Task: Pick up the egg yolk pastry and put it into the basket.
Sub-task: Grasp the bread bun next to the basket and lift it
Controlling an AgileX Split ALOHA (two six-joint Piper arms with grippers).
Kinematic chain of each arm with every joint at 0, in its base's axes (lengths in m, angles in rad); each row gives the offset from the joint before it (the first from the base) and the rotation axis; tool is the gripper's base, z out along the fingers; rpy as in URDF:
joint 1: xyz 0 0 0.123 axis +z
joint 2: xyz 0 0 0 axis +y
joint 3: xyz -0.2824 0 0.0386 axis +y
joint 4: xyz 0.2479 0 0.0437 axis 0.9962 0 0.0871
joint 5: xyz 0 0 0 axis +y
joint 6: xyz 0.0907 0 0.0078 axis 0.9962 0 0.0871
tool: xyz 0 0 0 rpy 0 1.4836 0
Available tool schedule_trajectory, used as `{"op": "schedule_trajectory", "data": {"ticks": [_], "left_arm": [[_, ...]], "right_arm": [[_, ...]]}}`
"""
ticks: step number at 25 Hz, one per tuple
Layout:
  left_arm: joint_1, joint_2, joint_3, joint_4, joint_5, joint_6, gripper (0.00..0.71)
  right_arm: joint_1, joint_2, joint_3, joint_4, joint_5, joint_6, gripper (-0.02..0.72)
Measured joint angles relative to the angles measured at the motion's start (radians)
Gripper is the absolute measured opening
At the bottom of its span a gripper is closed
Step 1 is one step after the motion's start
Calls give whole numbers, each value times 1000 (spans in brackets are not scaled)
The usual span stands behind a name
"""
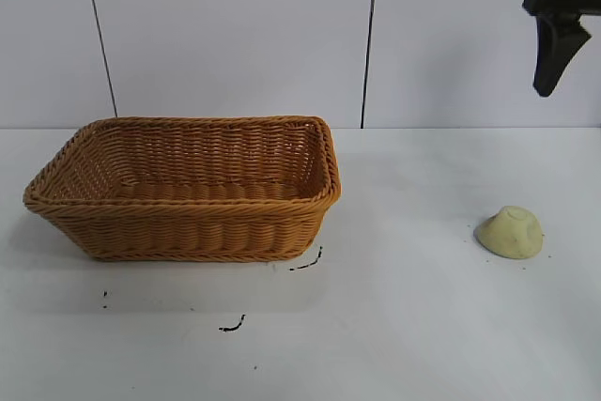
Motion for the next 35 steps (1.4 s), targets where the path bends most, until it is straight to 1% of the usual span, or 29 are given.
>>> {"op": "schedule_trajectory", "data": {"ticks": [3, 6, 8, 11, 15, 22, 26, 31, 33, 34, 35], "left_arm": [[0, 0, 0, 0, 0, 0, 697], [0, 0, 0, 0, 0, 0, 697], [0, 0, 0, 0, 0, 0, 697], [0, 0, 0, 0, 0, 0, 697], [0, 0, 0, 0, 0, 0, 697], [0, 0, 0, 0, 0, 0, 697], [0, 0, 0, 0, 0, 0, 697], [0, 0, 0, 0, 0, 0, 697], [0, 0, 0, 0, 0, 0, 697], [0, 0, 0, 0, 0, 0, 697], [0, 0, 0, 0, 0, 0, 697]], "right_arm": [[43, 9, 0, 4, -26, -6, 583], [64, 10, 0, 10, -48, -6, 583], [63, 15, 0, 7, -49, -6, 583], [63, 40, 0, -19, -51, -6, 583], [61, 92, 0, -26, -73, -6, 583], [60, 224, 0, -26, -124, 4, 583], [60, 284, 0, -27, -136, 14, 583], [60, 299, -1, -27, -148, 17, 582], [60, 302, -2, -27, -148, 18, 553], [60, 304, -2, -28, -148, 18, 525], [60, 304, -2, -30, -147, 18, 480]]}}
